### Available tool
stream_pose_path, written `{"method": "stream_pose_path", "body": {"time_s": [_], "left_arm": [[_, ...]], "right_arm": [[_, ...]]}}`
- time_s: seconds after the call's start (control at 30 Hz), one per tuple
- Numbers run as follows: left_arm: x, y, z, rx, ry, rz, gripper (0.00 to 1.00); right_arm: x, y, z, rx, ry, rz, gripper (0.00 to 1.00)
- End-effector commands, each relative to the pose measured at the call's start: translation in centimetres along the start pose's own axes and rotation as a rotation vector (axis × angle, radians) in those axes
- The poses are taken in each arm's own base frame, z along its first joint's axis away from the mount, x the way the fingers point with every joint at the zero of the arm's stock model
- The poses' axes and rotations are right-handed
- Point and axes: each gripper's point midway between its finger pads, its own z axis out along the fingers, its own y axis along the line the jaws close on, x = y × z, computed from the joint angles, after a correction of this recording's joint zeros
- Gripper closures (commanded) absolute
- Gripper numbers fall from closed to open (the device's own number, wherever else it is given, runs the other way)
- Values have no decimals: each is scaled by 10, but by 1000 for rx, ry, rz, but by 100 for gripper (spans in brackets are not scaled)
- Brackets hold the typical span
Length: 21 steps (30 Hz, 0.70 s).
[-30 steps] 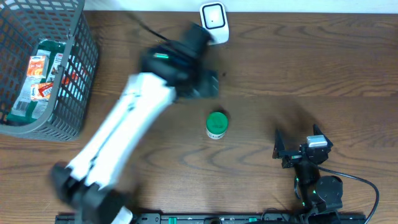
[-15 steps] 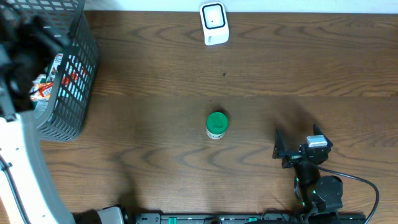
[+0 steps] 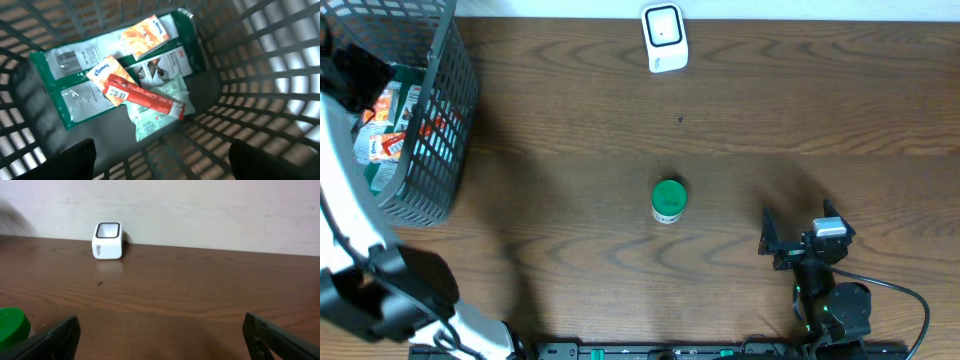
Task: Scan the item barcode
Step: 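Reach the left gripper into the basket toward the Kleenex tissue pack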
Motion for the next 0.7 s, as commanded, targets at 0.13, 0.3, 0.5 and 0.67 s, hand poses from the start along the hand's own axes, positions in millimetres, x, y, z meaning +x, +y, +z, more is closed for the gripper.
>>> {"method": "stream_pose_path", "body": {"time_s": [0.13, 0.3, 0.5, 0.67], "left_arm": [[4, 15, 57, -107, 50, -122, 14], [17, 23, 98, -156, 113, -134, 7], [34, 33, 135, -206, 178, -144, 5], [46, 41, 156, -242, 215, -156, 5]], "right_arm": [[1, -3, 0, 14, 5, 17, 1], [1, -3, 0, 14, 4, 17, 1], [1, -3, 0, 14, 5, 17, 1], [1, -3, 0, 14, 4, 17, 1]]}}
